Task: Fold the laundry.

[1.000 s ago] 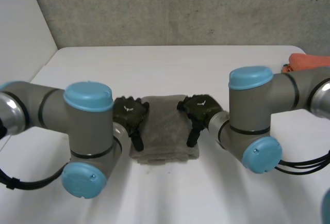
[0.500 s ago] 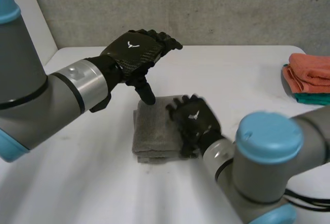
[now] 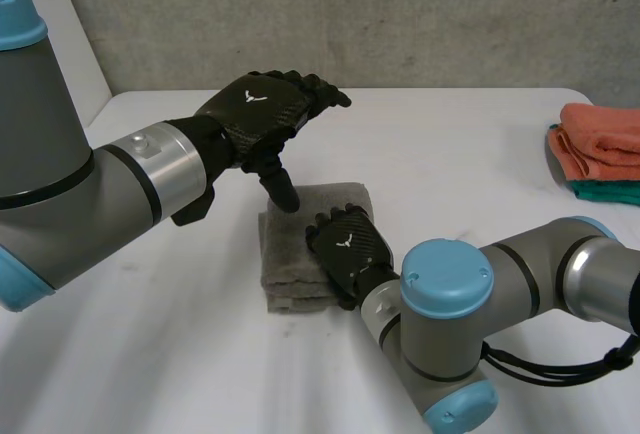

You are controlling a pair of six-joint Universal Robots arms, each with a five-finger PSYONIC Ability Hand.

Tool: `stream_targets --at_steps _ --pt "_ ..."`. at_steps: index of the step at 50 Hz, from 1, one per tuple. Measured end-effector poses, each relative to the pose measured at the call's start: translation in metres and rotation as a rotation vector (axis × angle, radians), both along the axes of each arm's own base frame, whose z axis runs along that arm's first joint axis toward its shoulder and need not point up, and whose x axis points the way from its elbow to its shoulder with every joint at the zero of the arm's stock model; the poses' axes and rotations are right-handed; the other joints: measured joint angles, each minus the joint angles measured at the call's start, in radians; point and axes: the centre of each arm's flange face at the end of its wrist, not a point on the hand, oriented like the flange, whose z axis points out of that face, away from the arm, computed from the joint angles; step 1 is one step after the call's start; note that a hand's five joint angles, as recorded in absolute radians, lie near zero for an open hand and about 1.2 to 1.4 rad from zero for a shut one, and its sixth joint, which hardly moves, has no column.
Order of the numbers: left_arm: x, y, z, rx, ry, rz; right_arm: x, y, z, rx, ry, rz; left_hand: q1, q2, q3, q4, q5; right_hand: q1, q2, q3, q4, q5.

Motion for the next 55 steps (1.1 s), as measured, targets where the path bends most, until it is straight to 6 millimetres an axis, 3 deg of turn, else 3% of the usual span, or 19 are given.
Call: stream_targets --at_steps 13,16,21,30,38,45,51,55 --pt "0.0 0.0 -0.004 0.004 0.001 0.0 0.01 -0.013 -0.001 -0.03 -0.01 -0.007 0.0 0.0 0.0 0.0 0.0 0.139 0.219 0.157 0.151 0.127" --pt "0.0 0.0 -0.005 0.004 0.001 0.0 0.013 -0.016 -0.001 -0.034 -0.016 -0.007 0.0 0.0 0.0 0.0 0.0 0.353 0.525 0.451 0.448 0.421" --pt "0.0 0.0 -0.005 0.004 0.002 0.0 0.016 -0.021 0.002 -0.043 -0.027 -0.011 0.0 0.0 0.0 0.0 0.0 0.505 0.763 0.66 0.69 0.648" --pt "0.001 0.0 -0.003 -0.001 0.005 0.003 0.002 -0.047 0.012 -0.051 -0.039 -0.072 0.0 0.0 0.0 0.0 0.0 0.524 0.791 0.689 0.729 0.675" --pt "0.003 -0.002 -0.003 0.0 0.004 0.011 -0.056 -0.104 0.019 -0.023 -0.002 -0.229 0.0 0.0 0.0 0.0 0.0 0.524 0.791 0.689 0.729 0.675" --pt "0.005 -0.004 -0.005 0.004 0.001 0.019 -0.122 -0.159 0.025 -0.078 0.076 -0.3 0.0 0.0 0.0 0.0 0.0 0.524 0.791 0.689 0.729 0.675" --pt "0.006 -0.004 -0.005 0.004 0.001 0.02 -0.147 -0.185 0.033 -0.168 0.136 -0.259 0.0 0.0 0.0 0.0 0.0 0.538 0.791 0.697 0.738 0.675" --pt "0.006 -0.004 -0.005 0.003 0.002 0.02 -0.152 -0.209 0.053 -0.276 0.128 -0.214 0.0 0.0 0.0 0.0 0.0 0.538 0.791 0.697 0.738 0.675"
